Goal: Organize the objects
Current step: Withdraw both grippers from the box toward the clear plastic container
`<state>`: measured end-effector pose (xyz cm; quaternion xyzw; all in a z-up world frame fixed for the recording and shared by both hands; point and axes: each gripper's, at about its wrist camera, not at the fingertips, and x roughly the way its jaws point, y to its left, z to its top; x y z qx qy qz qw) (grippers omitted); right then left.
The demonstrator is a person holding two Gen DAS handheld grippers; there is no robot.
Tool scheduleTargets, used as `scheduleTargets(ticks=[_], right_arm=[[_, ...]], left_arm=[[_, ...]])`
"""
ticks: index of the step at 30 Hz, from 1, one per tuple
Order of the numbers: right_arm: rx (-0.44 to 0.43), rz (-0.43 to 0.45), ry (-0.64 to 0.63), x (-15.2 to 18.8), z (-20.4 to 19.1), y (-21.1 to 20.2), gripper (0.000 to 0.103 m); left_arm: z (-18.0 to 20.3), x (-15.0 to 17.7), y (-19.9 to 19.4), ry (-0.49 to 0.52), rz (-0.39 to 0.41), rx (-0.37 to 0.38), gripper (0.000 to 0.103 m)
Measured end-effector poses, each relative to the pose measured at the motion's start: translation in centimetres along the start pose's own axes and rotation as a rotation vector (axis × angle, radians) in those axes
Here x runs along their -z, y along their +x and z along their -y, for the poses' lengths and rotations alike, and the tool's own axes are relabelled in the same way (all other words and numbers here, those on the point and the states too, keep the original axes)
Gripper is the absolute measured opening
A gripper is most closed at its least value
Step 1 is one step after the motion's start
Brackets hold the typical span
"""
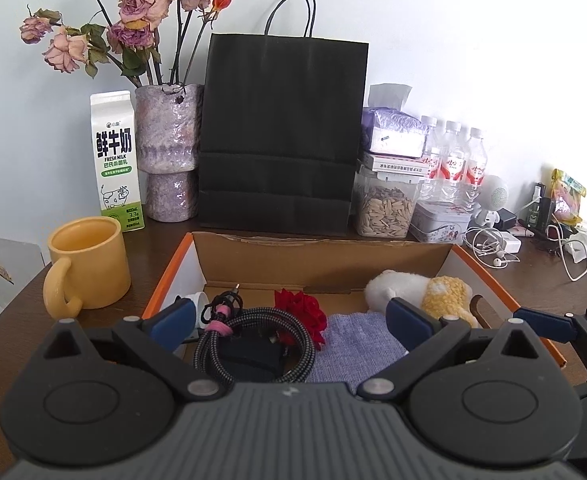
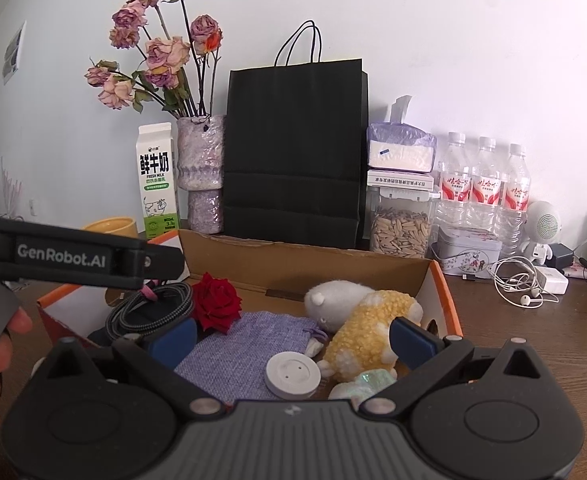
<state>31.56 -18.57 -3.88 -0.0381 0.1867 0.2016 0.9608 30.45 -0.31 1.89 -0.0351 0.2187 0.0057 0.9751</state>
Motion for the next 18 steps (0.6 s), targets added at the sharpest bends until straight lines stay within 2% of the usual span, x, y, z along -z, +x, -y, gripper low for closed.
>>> scheduleTargets(ticks=[11, 18], right_arm=[[0.018, -0.001, -0.014, 0.7, -0.6, -2.9, 0.103], [0.017, -0.012, -0.019, 1.4, -0.8, -4.8, 0.103]], left_arm=[[-0.2, 0.8, -3.1, -0.008, 0.009, -0.005, 0.103], [-0.2, 1.6, -5.0, 0.028, 0.004, -0.005, 0.103]])
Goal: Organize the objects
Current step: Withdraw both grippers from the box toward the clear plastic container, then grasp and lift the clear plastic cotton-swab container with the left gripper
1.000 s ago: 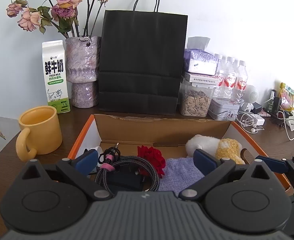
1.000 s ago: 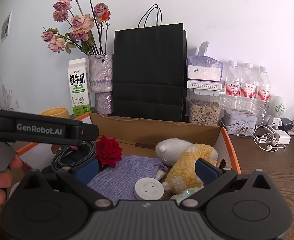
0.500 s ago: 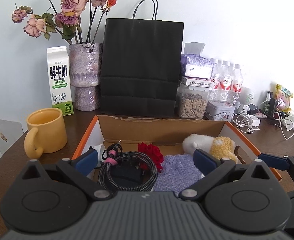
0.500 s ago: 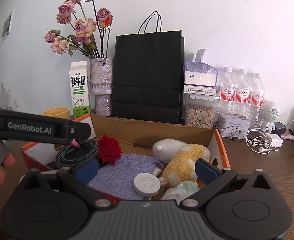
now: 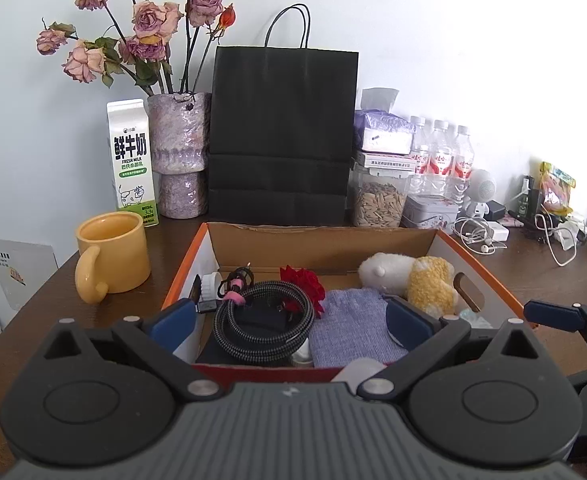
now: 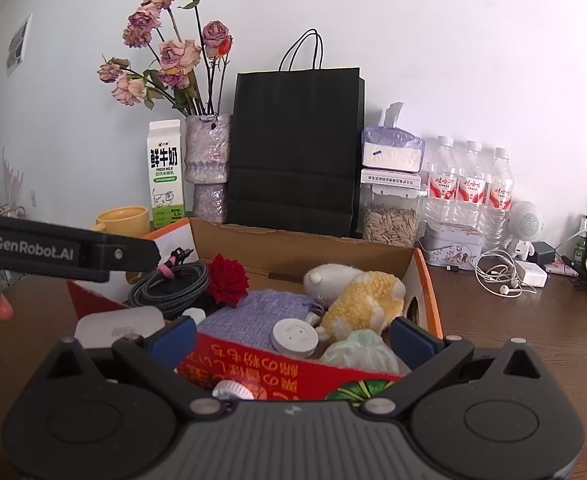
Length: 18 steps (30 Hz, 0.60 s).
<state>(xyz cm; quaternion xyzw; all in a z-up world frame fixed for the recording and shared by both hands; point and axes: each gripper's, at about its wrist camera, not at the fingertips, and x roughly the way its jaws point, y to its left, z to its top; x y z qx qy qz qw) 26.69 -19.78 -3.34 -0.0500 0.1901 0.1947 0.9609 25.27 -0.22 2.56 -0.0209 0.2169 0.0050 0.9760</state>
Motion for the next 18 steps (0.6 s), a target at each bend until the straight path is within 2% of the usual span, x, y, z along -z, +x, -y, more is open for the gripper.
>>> scheduleTargets(ticks=[9, 18], right_arm=[[-0.005, -0.034, -0.007, 1.6, 0.0, -1.9, 0.103], [-0.007, -0.080, -0.005, 3.5, 0.4, -2.3, 0.103]], left_arm=[[-0.7, 1.7, -1.6, 0.003, -0.023, -0.006, 0.103], [0.1, 4.7, -1.5, 0.056, -0.099, 0.032, 0.103]])
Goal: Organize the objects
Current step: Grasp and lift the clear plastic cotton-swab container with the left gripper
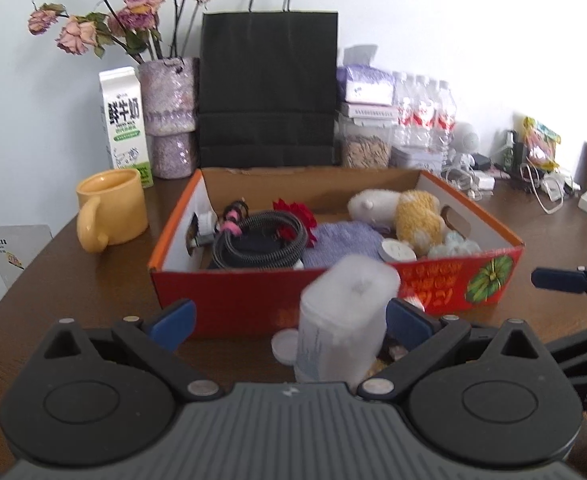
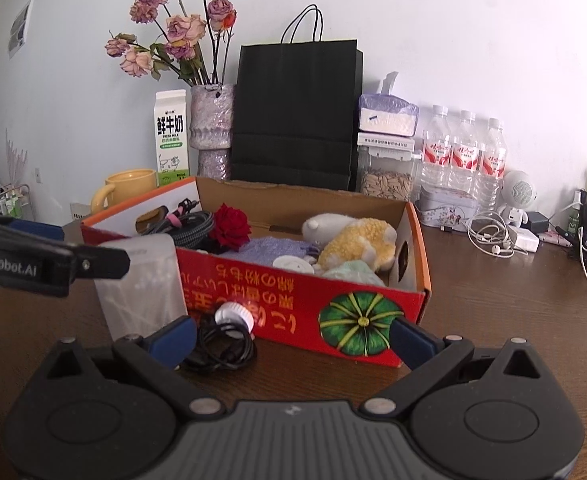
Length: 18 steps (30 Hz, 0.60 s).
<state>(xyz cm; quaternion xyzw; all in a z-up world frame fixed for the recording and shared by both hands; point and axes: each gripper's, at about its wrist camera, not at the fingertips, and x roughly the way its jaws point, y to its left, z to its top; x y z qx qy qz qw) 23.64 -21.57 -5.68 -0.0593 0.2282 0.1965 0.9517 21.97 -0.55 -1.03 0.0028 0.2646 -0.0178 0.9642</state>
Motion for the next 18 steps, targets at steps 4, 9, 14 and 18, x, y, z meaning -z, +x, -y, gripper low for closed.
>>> scheduleTargets(ticks=[4, 9, 14, 18], right_arm=[[0.000, -0.017, 0.004, 0.6, 0.2, 0.3, 0.103], [0.009, -0.038, 0.016, 1.0, 0.5, 0.8, 0.103], [0.005, -0.052, 0.020, 1.2, 0.6, 1.1, 0.103], [0.004, -0.058, 0.020, 1.4, 0.5, 1.3, 0.103]], left_arm=[[0.7, 0.8, 1.4, 0.007, -0.039, 0.003, 0.103], [1.4, 1.1, 2.4, 0.011, -0.020, 0.022, 0.103], [1.8, 1.2, 3.2, 0.020, -0.003, 0.028, 0.100], [1.7, 1.4, 3.1, 0.014, 0.001, 0.090, 0.064]])
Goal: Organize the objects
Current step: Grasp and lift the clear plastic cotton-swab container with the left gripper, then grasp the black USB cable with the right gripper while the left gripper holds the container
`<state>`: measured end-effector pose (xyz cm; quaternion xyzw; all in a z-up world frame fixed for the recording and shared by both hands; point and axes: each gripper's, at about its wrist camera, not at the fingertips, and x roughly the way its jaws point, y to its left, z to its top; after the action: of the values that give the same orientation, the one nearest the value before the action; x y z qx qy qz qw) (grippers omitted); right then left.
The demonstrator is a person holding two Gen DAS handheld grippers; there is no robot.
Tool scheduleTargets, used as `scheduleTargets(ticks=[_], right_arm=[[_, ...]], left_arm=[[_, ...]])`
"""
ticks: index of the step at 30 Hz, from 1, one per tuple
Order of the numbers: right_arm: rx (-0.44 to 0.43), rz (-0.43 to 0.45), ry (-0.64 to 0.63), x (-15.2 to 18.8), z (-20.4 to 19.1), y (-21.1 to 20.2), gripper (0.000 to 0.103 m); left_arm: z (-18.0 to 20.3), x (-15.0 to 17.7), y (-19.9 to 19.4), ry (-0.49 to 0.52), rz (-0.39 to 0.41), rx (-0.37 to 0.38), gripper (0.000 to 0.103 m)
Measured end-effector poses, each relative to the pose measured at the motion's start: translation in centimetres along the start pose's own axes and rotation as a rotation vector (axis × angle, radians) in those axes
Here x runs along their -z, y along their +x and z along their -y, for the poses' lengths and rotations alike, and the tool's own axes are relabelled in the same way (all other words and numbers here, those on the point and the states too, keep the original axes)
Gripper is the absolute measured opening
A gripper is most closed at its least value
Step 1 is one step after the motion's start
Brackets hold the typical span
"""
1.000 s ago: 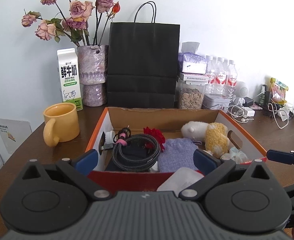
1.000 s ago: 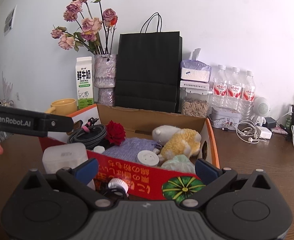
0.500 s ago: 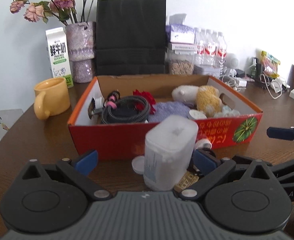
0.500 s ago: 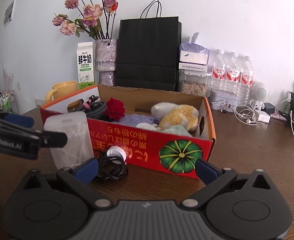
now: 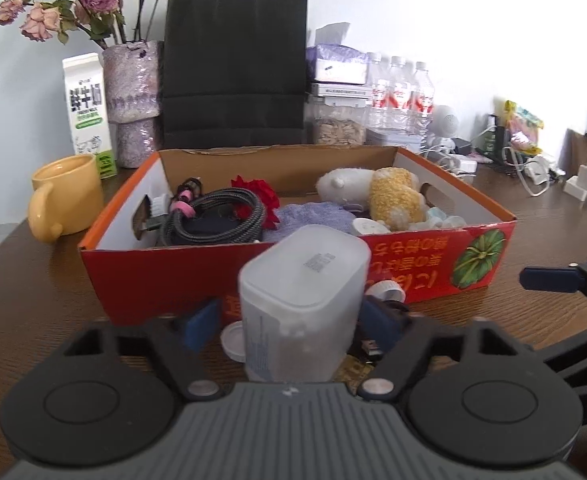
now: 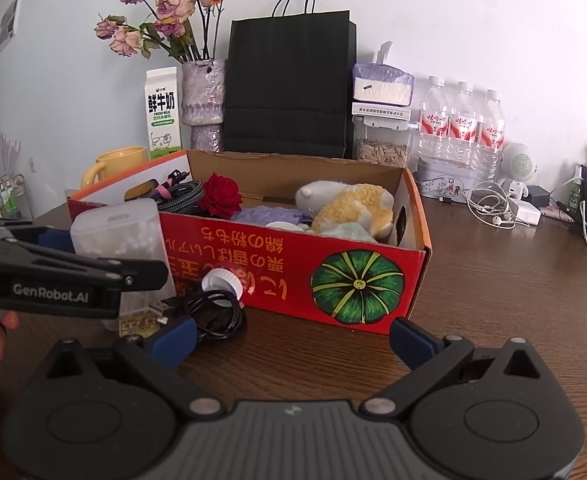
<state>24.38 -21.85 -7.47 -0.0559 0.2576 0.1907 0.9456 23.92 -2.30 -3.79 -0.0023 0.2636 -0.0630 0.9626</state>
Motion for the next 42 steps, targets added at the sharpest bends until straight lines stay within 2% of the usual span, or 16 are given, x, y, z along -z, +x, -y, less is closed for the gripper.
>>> scheduleTargets(ticks=[2, 11, 22, 34, 42], right_arm=[[0.000, -0.001, -0.001, 0.0, -0.1, 0.0, 0.103], [0.003, 0.001, -0.002, 0.0, -0.1, -0.1, 0.103], [0.003, 0.000, -0.003, 0.0, -0.1, -0.1, 0.103], [0.011, -0.008, -0.005, 0.3, -0.2, -0.3, 0.103], [0.011, -0.025, -0.012, 0.2, -0.7, 0.1, 0.103]], left_arm=[[0.1, 0.2, -0.2, 0.001, 0.005, 0.017, 0.060], [0.4, 0.5, -1.6, 0.006, 0.048, -0.007, 0.059], [-1.2, 1.0, -4.3, -0.035, 0.099, -0.087, 0.059], [-4.3, 2.2, -5.5, -0.082, 0.081, -0.184, 0.059], [-5.1, 2.8, -5.0, -0.108, 0.041, -0.201, 0.059]])
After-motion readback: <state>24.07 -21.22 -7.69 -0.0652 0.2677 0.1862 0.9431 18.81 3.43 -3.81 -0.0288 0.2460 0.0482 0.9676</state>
